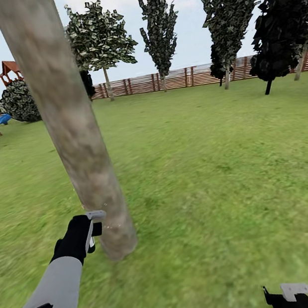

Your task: In the garden, pick up the pesticide atomizer on the floor and spray pesticide onto both trees until each tree trunk is fully covered.

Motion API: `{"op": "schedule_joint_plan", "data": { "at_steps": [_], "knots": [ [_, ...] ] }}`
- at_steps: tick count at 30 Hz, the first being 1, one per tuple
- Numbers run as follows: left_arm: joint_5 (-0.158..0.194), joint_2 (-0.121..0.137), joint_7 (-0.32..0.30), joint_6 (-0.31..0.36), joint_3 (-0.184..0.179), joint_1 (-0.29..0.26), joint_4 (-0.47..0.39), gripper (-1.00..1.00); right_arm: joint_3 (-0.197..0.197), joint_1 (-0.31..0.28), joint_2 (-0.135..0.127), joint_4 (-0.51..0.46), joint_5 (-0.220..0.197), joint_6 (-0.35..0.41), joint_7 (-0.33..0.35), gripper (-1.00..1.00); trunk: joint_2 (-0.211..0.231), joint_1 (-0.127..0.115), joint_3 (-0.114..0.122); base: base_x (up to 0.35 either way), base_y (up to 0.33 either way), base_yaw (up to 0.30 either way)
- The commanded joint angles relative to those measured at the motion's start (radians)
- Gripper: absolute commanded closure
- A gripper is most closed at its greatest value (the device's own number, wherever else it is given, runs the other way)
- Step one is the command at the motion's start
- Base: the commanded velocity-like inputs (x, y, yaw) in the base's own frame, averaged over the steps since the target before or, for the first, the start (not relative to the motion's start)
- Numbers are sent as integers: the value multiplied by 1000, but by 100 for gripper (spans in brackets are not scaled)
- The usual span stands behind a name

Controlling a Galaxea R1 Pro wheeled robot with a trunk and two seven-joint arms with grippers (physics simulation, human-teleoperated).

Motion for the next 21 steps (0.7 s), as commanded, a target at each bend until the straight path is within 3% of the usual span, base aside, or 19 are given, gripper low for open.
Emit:
{"op": "schedule_joint_plan", "data": {
  "at_steps": [1,14,21],
  "knots": [
    [-2,-1,-1,4,2,-2,-1,100,-4,-1,0,3,11,-3,-7,-100,0,0,-1,-79,-277,28],
    [-1,-2,0,37,2,-4,-39,100,-3,-1,0,3,12,-3,-7,-100,0,0,-1,-28,-277,244],
    [-1,-2,0,41,2,1,-39,100,-3,-1,0,3,12,-3,-7,-100,0,0,-1,205,-206,51]
  ]
}}
